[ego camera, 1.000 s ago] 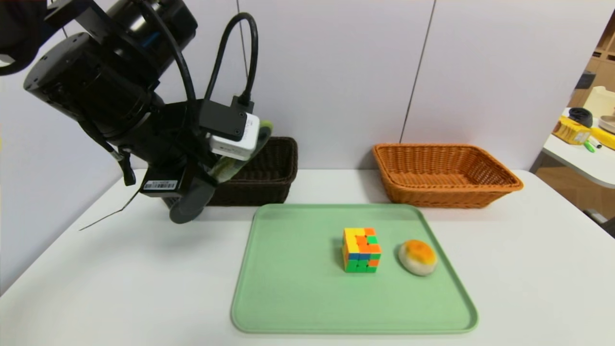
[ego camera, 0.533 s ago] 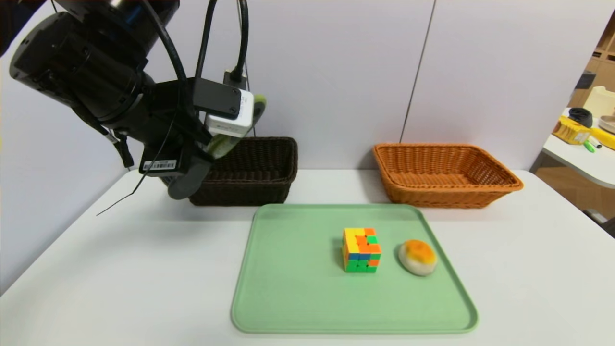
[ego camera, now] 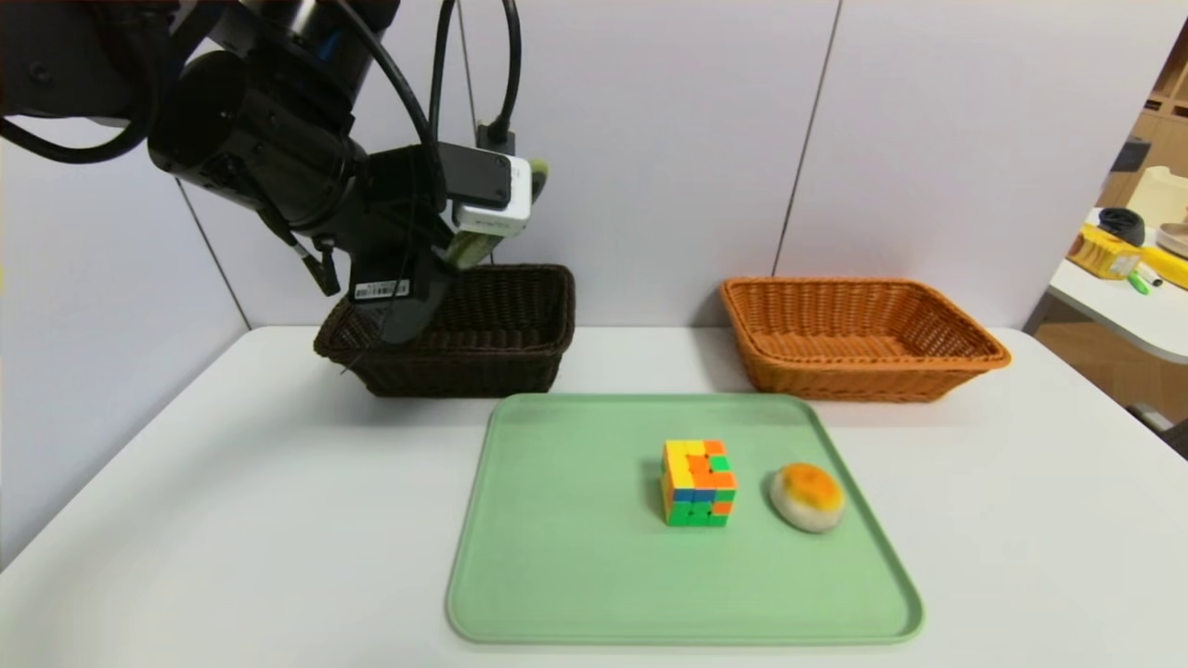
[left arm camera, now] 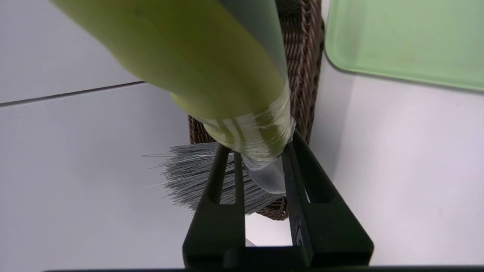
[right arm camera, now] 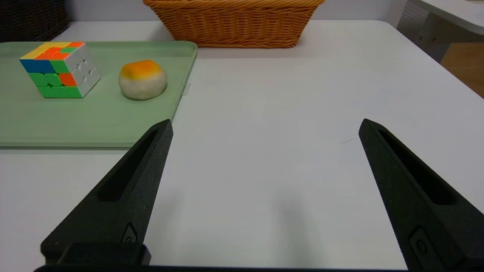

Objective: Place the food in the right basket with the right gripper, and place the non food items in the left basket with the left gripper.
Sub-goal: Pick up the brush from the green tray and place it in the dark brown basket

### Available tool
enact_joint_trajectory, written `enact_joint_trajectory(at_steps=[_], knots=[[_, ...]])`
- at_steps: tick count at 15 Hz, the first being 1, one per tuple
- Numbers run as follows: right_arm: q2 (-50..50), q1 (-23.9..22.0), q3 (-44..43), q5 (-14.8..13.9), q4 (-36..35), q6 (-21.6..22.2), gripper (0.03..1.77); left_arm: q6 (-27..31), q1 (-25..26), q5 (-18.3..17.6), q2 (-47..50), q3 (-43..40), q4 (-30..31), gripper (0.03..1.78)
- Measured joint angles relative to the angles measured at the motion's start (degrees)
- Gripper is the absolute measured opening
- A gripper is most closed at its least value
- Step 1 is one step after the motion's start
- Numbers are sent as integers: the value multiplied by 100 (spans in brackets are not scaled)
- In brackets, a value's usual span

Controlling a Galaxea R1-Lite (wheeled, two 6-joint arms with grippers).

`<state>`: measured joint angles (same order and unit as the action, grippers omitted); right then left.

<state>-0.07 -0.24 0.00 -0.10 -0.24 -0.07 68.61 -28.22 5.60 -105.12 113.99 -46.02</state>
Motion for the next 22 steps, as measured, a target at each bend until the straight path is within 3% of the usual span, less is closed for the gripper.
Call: enact_joint_trajectory(at_steps=[8, 15, 22], knots=[[0, -2, 0, 2, 2, 0, 170, 149, 402, -340, -566, -2, 1270, 35], [0, 0, 0, 0, 0, 0, 170, 137, 1001, -467, -987, -10, 1375, 35], [0, -2, 0, -1, 2, 0, 170, 126, 1086, -475, -1276, -16, 1391, 35]])
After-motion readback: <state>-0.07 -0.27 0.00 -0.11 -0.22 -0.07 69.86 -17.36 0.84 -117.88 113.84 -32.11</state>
